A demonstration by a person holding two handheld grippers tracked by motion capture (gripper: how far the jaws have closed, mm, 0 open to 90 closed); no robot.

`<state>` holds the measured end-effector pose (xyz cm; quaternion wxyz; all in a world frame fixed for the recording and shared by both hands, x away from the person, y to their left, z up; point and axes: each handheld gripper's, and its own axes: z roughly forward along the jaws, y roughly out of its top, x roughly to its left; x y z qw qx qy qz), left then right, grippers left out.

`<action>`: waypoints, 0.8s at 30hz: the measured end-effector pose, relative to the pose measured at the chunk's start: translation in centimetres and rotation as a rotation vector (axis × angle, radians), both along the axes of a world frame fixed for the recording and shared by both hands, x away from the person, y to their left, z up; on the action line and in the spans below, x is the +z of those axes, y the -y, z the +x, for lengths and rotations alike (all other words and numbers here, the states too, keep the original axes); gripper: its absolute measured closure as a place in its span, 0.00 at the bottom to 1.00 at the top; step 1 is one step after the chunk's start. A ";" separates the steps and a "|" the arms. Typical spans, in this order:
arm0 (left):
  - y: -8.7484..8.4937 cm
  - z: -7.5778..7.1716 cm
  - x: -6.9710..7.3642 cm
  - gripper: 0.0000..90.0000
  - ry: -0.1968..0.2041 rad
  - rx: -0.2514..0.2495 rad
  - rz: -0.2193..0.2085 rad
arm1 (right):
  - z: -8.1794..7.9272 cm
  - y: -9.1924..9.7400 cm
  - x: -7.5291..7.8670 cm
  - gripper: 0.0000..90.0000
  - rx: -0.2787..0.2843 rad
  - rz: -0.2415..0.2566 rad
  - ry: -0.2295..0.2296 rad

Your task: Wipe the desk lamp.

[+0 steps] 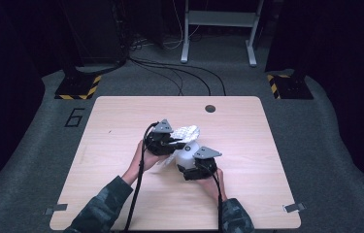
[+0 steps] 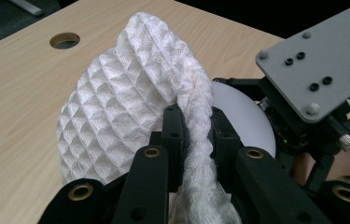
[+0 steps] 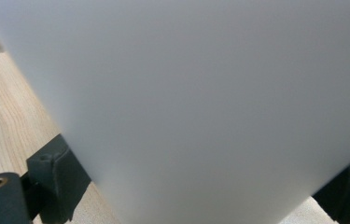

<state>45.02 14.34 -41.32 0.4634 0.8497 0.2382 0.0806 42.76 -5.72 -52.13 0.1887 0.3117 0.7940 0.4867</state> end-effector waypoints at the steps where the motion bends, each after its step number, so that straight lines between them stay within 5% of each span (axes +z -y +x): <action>1: -0.1 -0.2 0.1 0.89 -0.001 -0.006 0.007 | 0.0 0.0 0.0 0.08 0.000 0.000 0.000; 10: 0.5 -2.1 0.0 0.89 0.011 -0.049 0.006 | 0.0 0.0 0.0 0.08 -0.001 0.000 0.000; 24: 3.0 -1.1 0.0 0.89 0.010 -0.071 0.006 | 0.0 0.0 0.0 0.08 -0.005 -0.001 0.003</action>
